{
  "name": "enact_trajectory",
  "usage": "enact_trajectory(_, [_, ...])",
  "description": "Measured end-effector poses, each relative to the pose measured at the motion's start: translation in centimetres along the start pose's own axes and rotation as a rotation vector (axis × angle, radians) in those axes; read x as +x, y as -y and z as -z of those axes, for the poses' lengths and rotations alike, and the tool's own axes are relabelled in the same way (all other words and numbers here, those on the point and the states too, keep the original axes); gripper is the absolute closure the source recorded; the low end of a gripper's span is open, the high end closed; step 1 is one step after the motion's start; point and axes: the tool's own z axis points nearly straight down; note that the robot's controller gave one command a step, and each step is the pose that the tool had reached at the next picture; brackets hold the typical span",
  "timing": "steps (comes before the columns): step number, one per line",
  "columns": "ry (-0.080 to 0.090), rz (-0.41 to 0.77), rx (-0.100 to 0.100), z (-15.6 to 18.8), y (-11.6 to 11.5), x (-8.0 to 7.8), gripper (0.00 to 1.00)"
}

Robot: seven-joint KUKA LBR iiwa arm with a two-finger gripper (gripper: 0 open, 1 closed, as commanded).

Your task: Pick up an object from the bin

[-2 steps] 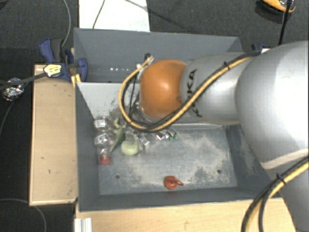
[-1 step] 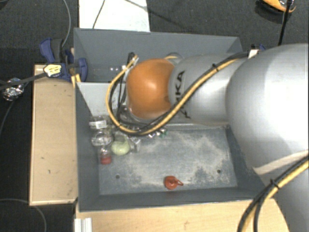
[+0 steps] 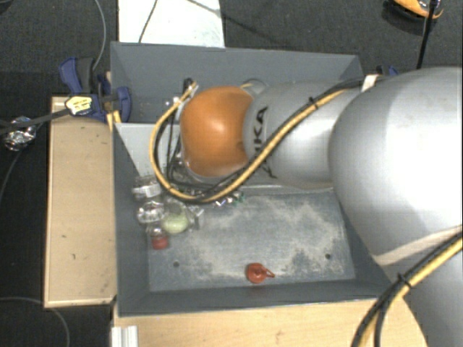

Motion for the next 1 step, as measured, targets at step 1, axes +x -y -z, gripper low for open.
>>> enact_trajectory(1, [0.000, -0.046, -0.002, -0.02, -0.05, 0.14, 1.00])
